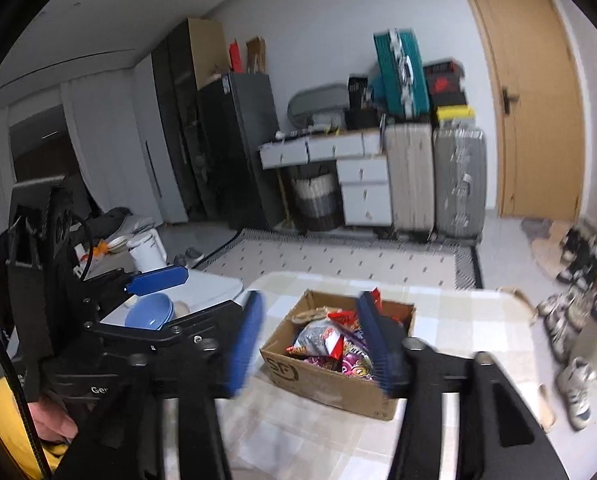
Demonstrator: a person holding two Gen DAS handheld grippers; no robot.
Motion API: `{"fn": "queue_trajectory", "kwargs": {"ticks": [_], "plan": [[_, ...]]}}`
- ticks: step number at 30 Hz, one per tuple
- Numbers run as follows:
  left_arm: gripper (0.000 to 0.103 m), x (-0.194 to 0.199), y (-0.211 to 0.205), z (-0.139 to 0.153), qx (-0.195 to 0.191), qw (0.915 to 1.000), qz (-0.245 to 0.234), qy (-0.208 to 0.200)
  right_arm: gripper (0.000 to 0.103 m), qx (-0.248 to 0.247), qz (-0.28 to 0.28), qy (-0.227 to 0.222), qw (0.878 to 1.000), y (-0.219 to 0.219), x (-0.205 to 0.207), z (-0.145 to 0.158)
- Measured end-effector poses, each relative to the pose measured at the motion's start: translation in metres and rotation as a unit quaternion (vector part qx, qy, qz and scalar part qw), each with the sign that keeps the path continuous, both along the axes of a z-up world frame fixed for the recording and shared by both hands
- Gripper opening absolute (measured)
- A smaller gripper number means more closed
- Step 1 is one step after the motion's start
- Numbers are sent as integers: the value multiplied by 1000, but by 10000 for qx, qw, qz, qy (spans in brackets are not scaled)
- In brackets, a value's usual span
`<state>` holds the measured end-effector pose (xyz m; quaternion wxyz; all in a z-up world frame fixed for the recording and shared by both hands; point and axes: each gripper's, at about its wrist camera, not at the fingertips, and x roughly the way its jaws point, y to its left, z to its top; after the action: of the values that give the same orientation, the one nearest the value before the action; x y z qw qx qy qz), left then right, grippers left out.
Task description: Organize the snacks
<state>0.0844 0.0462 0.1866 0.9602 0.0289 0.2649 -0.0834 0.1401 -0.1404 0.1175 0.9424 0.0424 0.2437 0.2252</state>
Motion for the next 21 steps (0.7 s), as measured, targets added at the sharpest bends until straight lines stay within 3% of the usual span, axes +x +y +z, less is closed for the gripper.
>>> {"fn": "queue_trajectory", "kwargs": {"ticks": [3, 6, 8, 11, 17, 21], "plan": [[89, -31, 1, 15, 47, 9999, 32, -137, 60, -28, 132, -284, 9995, 5, -33, 11], [102, -64, 6, 36, 40, 9992, 103, -379, 79, -171, -47, -665, 9976, 8, -71, 21], [102, -91, 13, 52, -100, 9976, 87, -675, 99, -139, -144, -834, 9963, 7, -87, 25], [102, -119, 24, 72, -176, 9959, 139, -880, 101, 87, -142, -1217, 9924, 1, -120, 32], [102, -186, 38, 96, -321, 9912, 236, -1265, 102, 41, -204, -1585, 9871, 2, -169, 39], [102, -217, 45, 98, -376, 9921, 242, -1168, 102, 75, -268, -1646, 9860, -3, -192, 36]]}}
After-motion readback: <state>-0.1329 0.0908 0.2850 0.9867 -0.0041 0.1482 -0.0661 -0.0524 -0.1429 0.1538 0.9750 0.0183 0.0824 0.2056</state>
